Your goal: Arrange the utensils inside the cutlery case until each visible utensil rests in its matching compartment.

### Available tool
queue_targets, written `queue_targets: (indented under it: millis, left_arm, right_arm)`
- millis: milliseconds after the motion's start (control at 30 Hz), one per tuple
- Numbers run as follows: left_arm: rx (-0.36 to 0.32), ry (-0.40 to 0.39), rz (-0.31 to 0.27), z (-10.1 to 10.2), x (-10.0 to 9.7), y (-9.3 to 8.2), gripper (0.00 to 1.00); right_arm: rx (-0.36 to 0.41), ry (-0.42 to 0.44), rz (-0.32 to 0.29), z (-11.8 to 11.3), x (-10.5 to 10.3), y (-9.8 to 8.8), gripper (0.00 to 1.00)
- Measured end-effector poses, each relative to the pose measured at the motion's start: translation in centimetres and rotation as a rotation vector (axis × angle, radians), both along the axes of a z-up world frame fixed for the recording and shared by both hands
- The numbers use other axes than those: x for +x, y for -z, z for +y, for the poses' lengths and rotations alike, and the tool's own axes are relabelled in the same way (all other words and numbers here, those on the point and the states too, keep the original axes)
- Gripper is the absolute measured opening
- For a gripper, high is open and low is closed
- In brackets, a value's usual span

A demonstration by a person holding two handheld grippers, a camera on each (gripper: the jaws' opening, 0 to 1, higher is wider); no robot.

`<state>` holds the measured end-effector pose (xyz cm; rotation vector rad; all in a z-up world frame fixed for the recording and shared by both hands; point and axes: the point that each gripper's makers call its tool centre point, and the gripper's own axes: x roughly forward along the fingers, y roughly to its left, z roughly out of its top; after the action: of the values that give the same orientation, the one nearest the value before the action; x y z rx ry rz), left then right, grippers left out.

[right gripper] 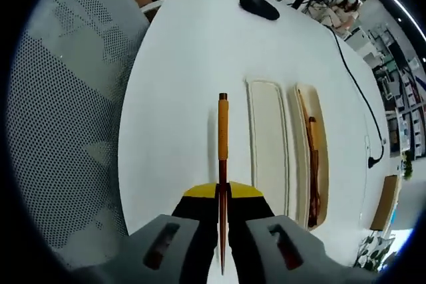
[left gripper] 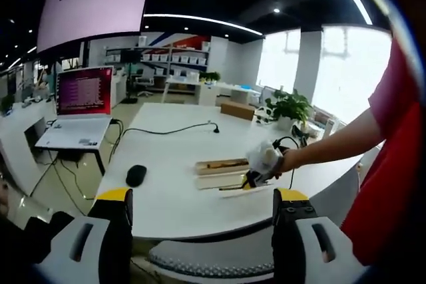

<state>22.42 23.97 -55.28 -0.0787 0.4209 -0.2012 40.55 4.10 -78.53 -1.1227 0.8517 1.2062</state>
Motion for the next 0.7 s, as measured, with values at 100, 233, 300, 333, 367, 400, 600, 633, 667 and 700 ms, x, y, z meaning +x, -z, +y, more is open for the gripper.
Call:
queue_targets:
  millis: [100,233,300,333,367,400,600,633,667,700]
  left_arm:
    - [-0.015,-0.017,-0.002,0.6,-0.4,0.1,0.89]
    - [-0.015,-0.028,0.002,0.8,-1.0,0.3,0.89]
    - [-0.035,-0.04,0.001,0.8,-1.3,0.3,0.89]
    - [-0.039,-0.041,0.001,0.8,-1.4,0.3,0.89]
    - [-0.042,-0.04,-0.001,0.8,-1.5,0.3,0.89]
    - [-0.045,-0.038,-0.003,0.7,-1.6,0.3,0.89]
    - [-0.08,0.006,-0.023,0.0,-1.2,0.0,0.91]
    - [-0.066,0.008,-0.023,0.0,-1.0,0.0,0.91]
    - [-0.061,0.011,-0.019,0.1,-0.8,0.1,0.9]
    - [-0.061,0.012,-0.016,0.1,-0.6,0.1,0.91]
  right_arm:
    - [0.015,0.006,0.001,0.0,0.0,-0.5,0.01]
    - [0.088,0.101,0.025,0.2,-0.4,-1.3,0.01]
    - [0.141,0.153,0.046,0.5,-0.7,-1.6,0.01]
    - [0.15,0.161,0.05,0.6,-0.9,-1.7,0.01]
    - [0.14,0.153,0.047,0.5,-1.0,-1.7,0.01]
    - [0.109,0.12,0.018,0.3,-1.2,-1.7,0.01]
    - [0.009,0.008,-0.045,-0.1,-0.8,-1.8,0.01]
    - [0.012,0.012,-0.043,0.0,-0.7,-1.9,0.01]
    - [0.012,0.009,-0.045,0.1,-0.5,-1.9,0.01]
    - [-0.017,-0.036,-0.068,0.1,-0.2,-2.1,0.01]
